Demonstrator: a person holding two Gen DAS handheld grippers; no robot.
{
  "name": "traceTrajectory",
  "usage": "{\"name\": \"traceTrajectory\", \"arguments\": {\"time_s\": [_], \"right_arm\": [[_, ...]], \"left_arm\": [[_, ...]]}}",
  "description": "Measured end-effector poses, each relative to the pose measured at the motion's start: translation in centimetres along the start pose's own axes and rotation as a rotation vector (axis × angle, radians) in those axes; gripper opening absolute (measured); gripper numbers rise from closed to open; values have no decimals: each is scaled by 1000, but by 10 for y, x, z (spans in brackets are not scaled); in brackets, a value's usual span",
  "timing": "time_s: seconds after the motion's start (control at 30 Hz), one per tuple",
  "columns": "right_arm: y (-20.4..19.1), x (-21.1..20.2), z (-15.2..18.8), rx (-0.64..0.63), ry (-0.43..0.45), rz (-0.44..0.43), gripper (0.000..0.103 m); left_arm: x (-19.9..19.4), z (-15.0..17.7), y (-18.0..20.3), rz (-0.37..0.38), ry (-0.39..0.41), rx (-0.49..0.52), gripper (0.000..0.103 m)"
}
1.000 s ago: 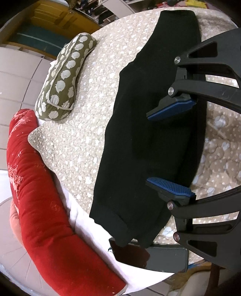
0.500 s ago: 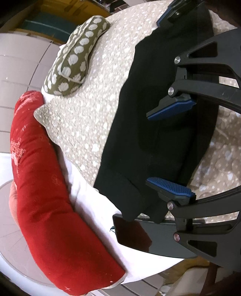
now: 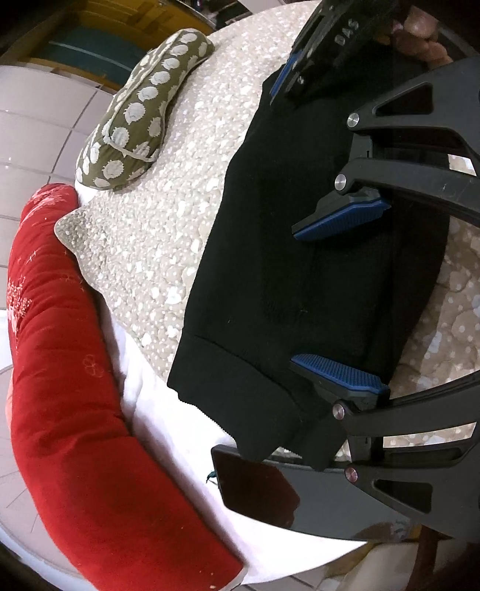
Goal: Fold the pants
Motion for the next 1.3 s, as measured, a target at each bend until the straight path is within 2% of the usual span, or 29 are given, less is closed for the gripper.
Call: {"name": "traceTrajectory", "arguments": {"time_s": [0.2,0.37,0.47,0.53,0.63,0.77,0.9,1.03,1.13,1.3], "right_arm": [[-11,-34,12,-47,14,-3,25],[-28,-48,54,-117,-24,-5,26],[-34,-46,76,-175,-29,28,26],[-38,-51,81,-216,-29,49,26],[-36,-66,80,-191,-32,31,26],[-18,-91,79,-148,27,85,26],[8,-108,86,-106,42,166,26],[40,-121,97,-35,36,214,26],[64,-127,107,-8,24,286,26],[94,-139,123,59,23,314,26]], "left_arm": [[-1,2,0,1,4,4,64],[-4,4,2,-15,17,20,64],[-7,7,4,-41,27,33,64],[-11,8,5,-57,33,44,64],[-20,9,8,-50,35,44,64],[-32,10,14,-21,39,37,64],[-41,12,27,6,44,53,64],[-49,16,47,37,51,78,64],[-49,22,63,64,45,103,64],[-42,35,84,76,23,137,64]]}}
Point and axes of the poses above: each gripper's, at about its wrist camera, not at the fingertips, and x roughly the way its jaws point, y to its right, z to its underside, the point moved 7 cm from there along x, roughly the way its jaws point, and after that the axes turned 3 degrees about -x, right-handed, at the moved point
